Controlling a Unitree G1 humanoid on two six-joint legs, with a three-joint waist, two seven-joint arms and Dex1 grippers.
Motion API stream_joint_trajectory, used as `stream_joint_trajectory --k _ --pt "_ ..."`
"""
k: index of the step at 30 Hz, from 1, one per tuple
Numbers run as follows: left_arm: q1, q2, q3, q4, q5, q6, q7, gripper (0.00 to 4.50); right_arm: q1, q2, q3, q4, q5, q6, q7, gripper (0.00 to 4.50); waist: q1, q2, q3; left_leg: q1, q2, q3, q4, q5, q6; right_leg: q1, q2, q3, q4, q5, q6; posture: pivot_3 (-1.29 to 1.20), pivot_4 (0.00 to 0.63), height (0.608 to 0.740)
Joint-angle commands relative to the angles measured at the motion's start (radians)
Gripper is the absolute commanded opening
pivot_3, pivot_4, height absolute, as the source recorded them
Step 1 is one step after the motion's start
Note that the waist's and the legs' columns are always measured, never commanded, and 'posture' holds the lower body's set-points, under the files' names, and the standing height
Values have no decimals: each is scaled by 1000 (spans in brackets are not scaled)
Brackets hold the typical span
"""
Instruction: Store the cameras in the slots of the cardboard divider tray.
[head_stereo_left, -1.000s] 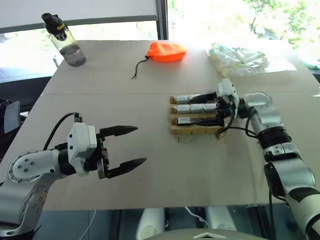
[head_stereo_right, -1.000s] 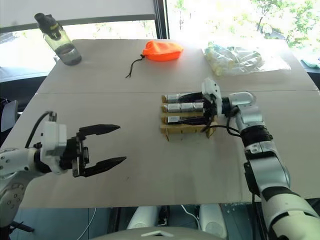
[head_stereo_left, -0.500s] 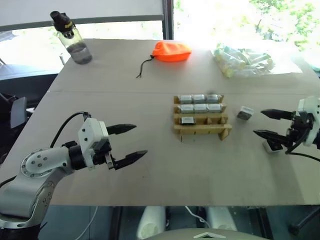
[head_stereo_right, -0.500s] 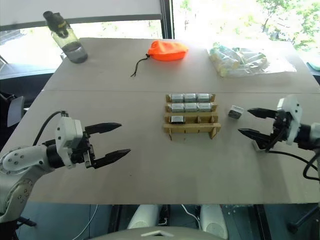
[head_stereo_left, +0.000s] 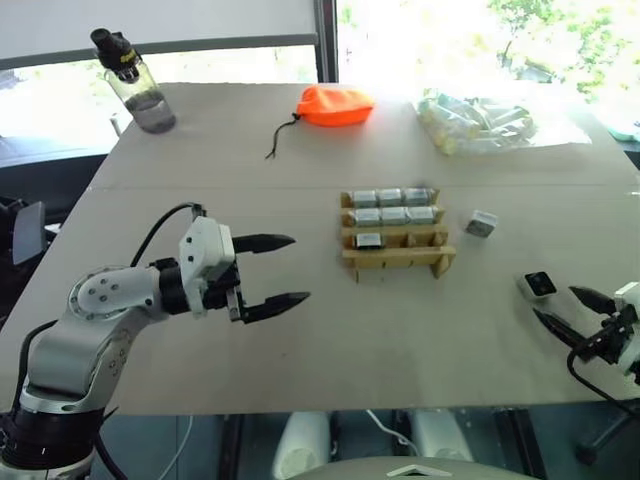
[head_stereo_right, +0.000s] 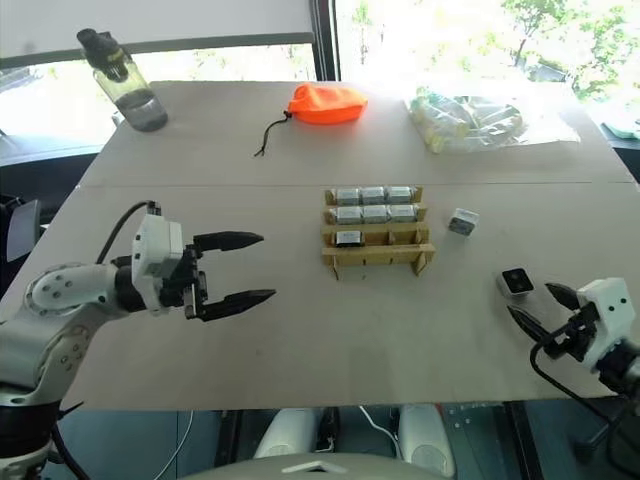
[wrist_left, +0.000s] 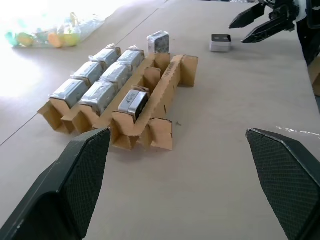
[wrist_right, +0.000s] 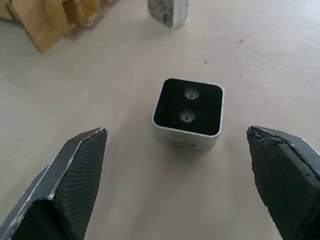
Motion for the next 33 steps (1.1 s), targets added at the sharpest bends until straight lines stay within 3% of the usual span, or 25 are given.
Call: stream_joint_trajectory --k 1,5,16,19,23,28,33 --pt "-31 -4 -3 -1 -27 -21 -41 4500 7 92 15 -54 -37 -52 -145 4437 2 0 0 0 0 -1 0 0 0 0 0 -1 0 0 0 0 150 740" --pt "-57 3 1 7 -51 -17 -95 4500 -6 160 79 -46 -101 -87 -240 4437 2 0 0 0 0 -1 0 0 0 0 0 -1 1 1 -2 0 150 740" --pt "-69 10 22 -13 -84 10 -115 4500 -82 174 131 65 -133 -168 -323 4437 2 0 0 -1 0 -1 0 0 0 0 0 0 0 1 -3 0 150 740" --pt "-64 9 28 -19 -85 11 -108 4500 -85 173 132 75 -126 -176 -327 3605 2 0 0 -1 0 -1 0 0 0 0 0 0 0 1 -3 0 150 740" --pt "-55 11 35 -26 -89 12 -105 4500 -78 173 136 79 -125 -195 -322 1951 2 0 0 0 0 0 0 0 0 0 0 0 0 1 -3 0 150 740" --pt "-55 18 38 -23 -102 20 -112 4500 -77 164 146 64 -95 -221 -277 1949 2 0 0 0 0 -1 0 0 0 0 0 0 1 1 -3 0 150 740" --pt "-93 -4 0 0 -102 29 -99 4500 -112 5 266 -3 -216 -380 -117 1949 0 0 0 0 -1 0 0 0 0 0 0 1 1 1 -3 0 150 740"
